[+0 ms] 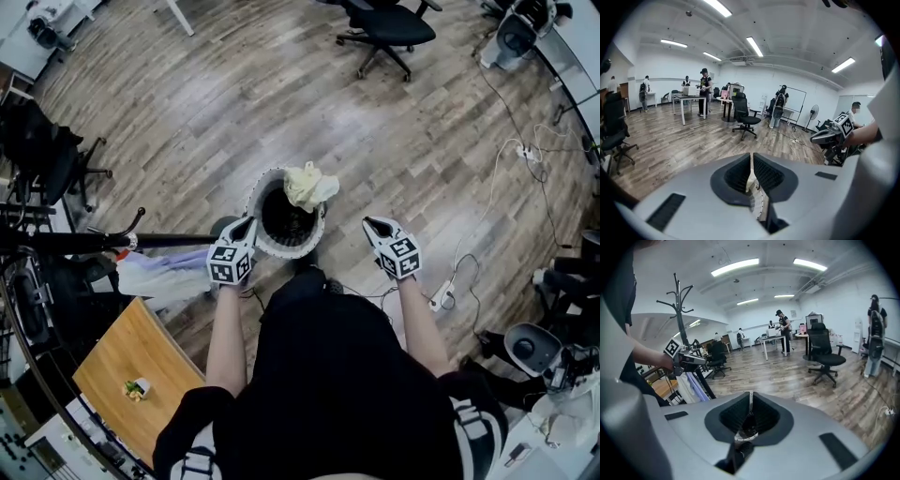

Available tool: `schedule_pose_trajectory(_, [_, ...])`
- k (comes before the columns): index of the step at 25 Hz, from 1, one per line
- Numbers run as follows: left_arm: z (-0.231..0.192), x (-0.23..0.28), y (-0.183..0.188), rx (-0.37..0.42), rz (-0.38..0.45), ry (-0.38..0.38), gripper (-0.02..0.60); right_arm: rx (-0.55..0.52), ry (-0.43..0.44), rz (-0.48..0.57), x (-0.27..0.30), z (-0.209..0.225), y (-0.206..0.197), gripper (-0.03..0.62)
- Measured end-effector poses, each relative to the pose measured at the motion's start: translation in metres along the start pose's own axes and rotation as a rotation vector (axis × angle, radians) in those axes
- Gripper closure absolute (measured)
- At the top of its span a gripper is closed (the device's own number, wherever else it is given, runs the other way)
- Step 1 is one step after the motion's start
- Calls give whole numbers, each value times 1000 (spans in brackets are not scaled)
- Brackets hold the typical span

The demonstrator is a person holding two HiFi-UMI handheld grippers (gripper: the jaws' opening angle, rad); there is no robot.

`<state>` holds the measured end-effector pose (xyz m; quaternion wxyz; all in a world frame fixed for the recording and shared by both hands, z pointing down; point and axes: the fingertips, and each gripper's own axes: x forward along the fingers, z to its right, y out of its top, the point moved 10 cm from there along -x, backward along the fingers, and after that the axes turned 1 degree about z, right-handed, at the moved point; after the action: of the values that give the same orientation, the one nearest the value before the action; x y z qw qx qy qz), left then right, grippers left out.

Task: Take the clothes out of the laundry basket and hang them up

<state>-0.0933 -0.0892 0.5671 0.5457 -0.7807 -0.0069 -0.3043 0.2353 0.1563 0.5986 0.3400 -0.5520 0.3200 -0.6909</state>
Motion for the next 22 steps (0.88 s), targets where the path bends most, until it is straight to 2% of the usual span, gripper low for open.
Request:
schedule_pose_trajectory(10, [-42, 63, 32, 63, -58, -102, 546, 31, -49, -30, 46, 8, 22, 557])
schedule_pose_trajectory(16, [-51, 91, 47, 111, -80, -155, 546, 54, -76, -37, 58, 15, 29, 548])
schedule_pose_trajectory(22, [-56, 101, 43, 100, -108, -174, 546, 59, -67, -55, 70, 22, 30, 543])
